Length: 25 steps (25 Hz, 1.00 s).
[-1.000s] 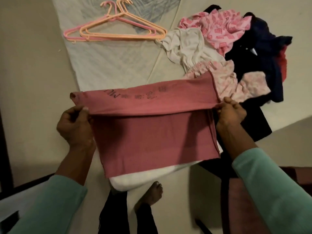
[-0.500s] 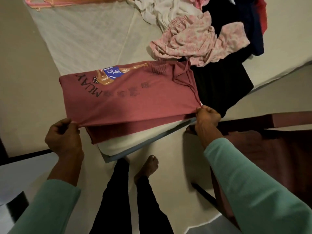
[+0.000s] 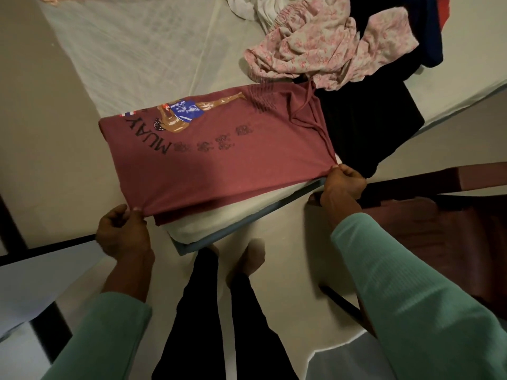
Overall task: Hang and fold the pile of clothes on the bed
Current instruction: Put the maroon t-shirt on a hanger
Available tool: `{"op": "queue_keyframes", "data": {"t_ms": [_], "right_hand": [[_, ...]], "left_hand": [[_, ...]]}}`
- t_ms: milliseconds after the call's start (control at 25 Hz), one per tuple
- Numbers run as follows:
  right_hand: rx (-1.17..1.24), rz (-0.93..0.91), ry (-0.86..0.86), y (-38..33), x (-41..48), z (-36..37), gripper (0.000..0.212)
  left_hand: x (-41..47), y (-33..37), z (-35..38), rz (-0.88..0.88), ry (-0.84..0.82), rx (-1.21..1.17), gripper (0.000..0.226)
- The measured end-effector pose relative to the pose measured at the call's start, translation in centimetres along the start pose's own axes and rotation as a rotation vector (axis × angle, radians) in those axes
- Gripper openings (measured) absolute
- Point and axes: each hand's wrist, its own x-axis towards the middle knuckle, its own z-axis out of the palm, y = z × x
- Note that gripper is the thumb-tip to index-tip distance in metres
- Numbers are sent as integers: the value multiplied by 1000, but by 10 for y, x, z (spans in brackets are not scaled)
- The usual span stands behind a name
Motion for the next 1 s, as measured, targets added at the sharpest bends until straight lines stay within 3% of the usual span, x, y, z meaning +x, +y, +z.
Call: {"op": "queue_keyframes", "data": {"t_ms": [80, 200, 360, 560, 760, 1000], "right_hand": [[42, 43, -4, 5, -8, 4, 6], [96, 60, 20, 10, -16, 8, 18], [167, 47, 43, 7, -13, 7, 8], [75, 19, -15, -1, 0, 5, 18], [-63, 148, -149, -3, 6, 6, 14], [29, 188, -194, -7, 15, -11, 16]], "left_hand": [[0, -10, 4, -185, -14, -68, 38], [-13, -9, 6, -429, -72, -196, 13], [-14, -6, 1, -523, -82, -230, 17], [-7, 7, -5, -809, -335, -227, 15], [-8, 13, -4, -818, -437, -149, 14], [-6, 11, -6, -776, -403, -217, 11]]}}
